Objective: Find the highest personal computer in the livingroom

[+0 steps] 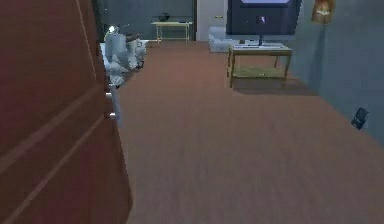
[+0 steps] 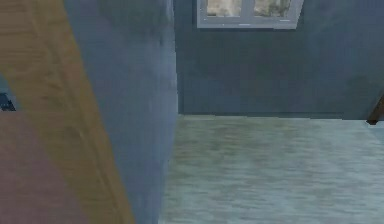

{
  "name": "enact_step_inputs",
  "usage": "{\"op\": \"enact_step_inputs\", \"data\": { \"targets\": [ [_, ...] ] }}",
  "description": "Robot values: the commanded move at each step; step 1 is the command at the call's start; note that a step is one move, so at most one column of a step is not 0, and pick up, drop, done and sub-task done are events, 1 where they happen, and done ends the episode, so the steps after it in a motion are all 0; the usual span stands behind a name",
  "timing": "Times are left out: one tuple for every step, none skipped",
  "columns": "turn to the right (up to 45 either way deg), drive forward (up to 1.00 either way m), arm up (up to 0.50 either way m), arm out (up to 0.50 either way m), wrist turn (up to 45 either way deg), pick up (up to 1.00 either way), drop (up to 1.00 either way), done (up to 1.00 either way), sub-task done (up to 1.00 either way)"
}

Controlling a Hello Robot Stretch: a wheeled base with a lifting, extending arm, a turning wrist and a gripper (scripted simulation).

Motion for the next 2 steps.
{"op": "enact_step_inputs", "data": {
  "targets": [
    [3.0,0.00,0.00,0.00,0.0,0.00,0.00,0.00,0.00],
    [0.0,1.00,0.00,0.00,0.0,0.00,0.00,0.00,0.00]
  ]
}}
